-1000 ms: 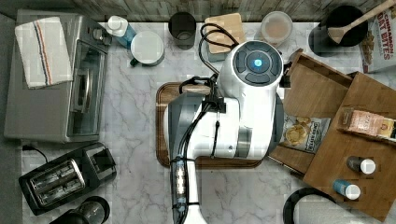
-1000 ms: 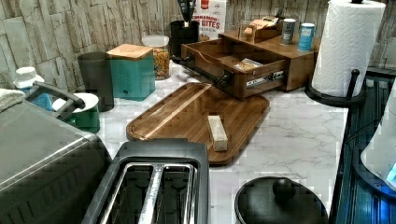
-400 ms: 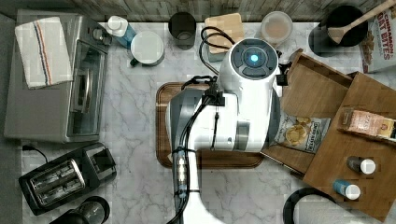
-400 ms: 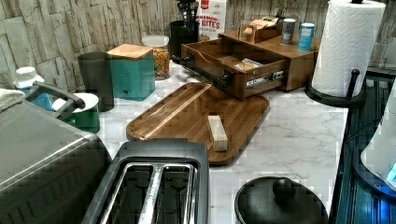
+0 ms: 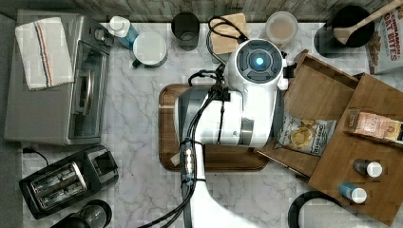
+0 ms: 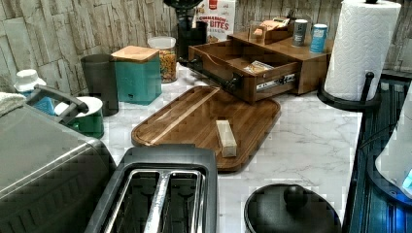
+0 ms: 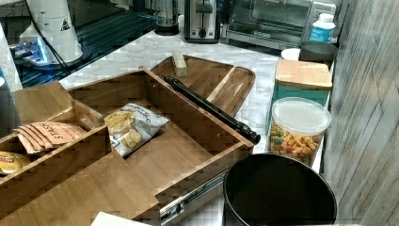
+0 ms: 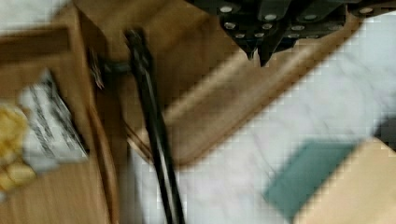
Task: Close the drawer.
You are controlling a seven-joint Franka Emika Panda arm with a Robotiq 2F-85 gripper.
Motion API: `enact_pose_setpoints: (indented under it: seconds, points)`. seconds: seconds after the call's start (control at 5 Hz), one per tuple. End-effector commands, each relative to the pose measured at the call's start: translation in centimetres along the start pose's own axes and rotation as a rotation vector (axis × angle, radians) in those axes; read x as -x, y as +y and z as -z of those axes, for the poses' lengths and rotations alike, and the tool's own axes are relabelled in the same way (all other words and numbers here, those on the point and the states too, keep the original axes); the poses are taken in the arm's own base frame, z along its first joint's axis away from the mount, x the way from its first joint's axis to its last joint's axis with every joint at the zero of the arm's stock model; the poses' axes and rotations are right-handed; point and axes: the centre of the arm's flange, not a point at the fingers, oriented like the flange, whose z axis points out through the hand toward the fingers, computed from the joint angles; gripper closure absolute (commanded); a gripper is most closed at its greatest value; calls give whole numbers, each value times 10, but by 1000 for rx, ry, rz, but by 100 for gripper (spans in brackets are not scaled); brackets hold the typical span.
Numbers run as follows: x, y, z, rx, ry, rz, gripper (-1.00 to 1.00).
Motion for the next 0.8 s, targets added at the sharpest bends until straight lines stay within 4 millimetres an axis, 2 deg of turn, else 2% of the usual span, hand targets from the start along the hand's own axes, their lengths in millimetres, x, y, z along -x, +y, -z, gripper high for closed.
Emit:
enact_pose_setpoints:
  seconds: [0.2,0.4,0.8]
  points:
    - [-54,-6,-59,79,43,132,100]
    - [-54,-7,-74,55,116,131,100]
    - [-60,-13,-81,55,143,151,100]
